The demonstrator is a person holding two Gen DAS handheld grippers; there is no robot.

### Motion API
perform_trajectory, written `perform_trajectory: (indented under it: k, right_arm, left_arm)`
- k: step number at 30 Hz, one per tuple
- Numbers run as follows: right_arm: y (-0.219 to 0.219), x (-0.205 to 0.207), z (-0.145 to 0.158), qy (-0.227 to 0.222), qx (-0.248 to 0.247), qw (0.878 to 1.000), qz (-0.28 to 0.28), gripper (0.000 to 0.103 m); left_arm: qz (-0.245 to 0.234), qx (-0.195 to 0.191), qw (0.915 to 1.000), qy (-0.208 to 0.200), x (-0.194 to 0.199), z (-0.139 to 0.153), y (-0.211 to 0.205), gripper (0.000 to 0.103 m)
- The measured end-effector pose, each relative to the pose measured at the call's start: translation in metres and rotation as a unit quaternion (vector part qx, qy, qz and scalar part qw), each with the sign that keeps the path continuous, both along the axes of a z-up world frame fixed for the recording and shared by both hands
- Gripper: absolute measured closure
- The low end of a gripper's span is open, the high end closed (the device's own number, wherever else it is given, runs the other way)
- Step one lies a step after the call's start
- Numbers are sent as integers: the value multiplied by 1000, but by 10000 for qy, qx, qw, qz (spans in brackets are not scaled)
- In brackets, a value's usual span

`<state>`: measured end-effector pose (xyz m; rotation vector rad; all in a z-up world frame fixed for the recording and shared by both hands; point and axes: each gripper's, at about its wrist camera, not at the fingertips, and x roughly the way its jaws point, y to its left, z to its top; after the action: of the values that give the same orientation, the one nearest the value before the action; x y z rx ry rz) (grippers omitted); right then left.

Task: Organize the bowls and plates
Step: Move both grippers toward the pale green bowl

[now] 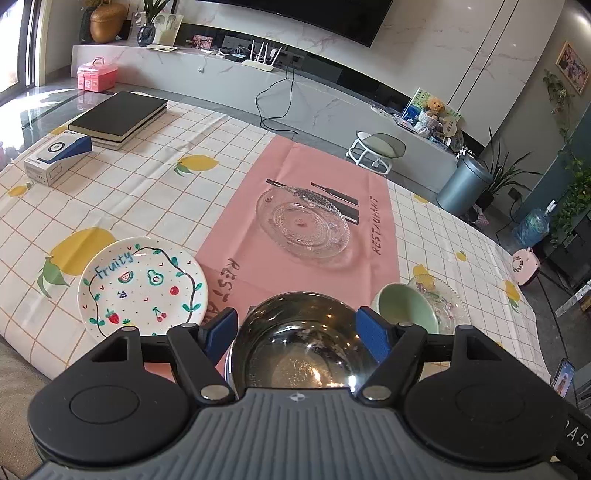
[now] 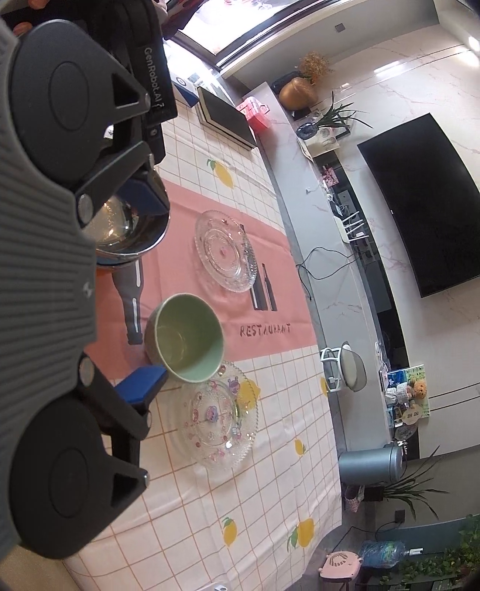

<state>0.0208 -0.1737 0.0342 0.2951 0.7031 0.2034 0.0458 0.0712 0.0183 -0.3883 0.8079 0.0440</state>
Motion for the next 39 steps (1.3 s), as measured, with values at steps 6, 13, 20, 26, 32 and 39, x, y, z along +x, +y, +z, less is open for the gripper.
perform_trajectory:
  k: [6, 13, 20, 26, 32, 39]
  right_arm:
    - [-23, 4, 2, -92, -26, 9997, -222, 13]
    - [-55, 15, -9, 48, 92, 9988, -472, 13]
    - [-83, 26, -28, 170, 300, 9952, -914, 16]
    - [-101, 40, -52, 426, 626, 9896, -1224, 21]
    - [-99, 52, -69, 640, 876, 9877, -1128, 22]
    - [-85, 62, -75, 716, 1032, 9879, -913, 22]
  left_arm:
    - [-150, -112, 9998, -16, 11, -2, -17, 17]
    - [-540, -16, 9985, -27, 28, -7, -49, 17]
    - [-1048, -338, 9933, 362, 59, -25, -68, 16]
    - [-1056, -111, 9921, 668, 81, -38, -81, 16]
    - [-1138, 312, 9909, 646, 73, -28, -80, 19]
    - [-1028, 293, 9926, 581, 72, -7, -64, 20]
